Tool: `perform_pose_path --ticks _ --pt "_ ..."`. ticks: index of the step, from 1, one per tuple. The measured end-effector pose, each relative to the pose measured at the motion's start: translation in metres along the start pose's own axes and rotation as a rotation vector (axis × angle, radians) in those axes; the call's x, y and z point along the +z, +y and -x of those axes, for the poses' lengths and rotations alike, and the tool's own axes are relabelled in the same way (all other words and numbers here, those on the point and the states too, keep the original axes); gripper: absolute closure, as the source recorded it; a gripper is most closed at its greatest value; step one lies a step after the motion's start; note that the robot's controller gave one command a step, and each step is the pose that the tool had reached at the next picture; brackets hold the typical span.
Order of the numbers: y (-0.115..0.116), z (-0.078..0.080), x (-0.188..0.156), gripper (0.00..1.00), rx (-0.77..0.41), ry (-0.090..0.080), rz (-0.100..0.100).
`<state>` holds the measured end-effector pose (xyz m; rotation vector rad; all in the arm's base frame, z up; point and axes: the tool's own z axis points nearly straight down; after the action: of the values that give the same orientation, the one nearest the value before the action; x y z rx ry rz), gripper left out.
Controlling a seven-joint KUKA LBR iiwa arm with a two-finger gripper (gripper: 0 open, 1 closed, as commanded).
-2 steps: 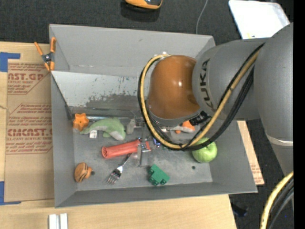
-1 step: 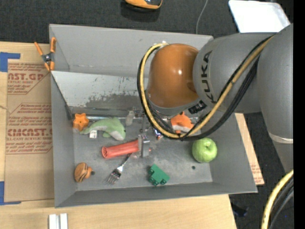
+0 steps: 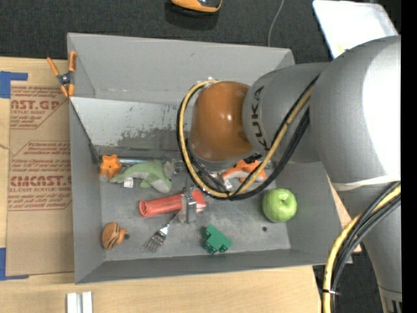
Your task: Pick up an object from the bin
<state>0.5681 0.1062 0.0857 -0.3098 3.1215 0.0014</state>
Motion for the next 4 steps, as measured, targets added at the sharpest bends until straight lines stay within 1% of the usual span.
perform_pose_path --ticks 1,4 --pt "0.0095 0.0128 0.0151 1.00 -0.059 -0.017 0.001" --pt "0.0098 0.0128 0.0151 1.00 -0.060 -0.017 0.002"
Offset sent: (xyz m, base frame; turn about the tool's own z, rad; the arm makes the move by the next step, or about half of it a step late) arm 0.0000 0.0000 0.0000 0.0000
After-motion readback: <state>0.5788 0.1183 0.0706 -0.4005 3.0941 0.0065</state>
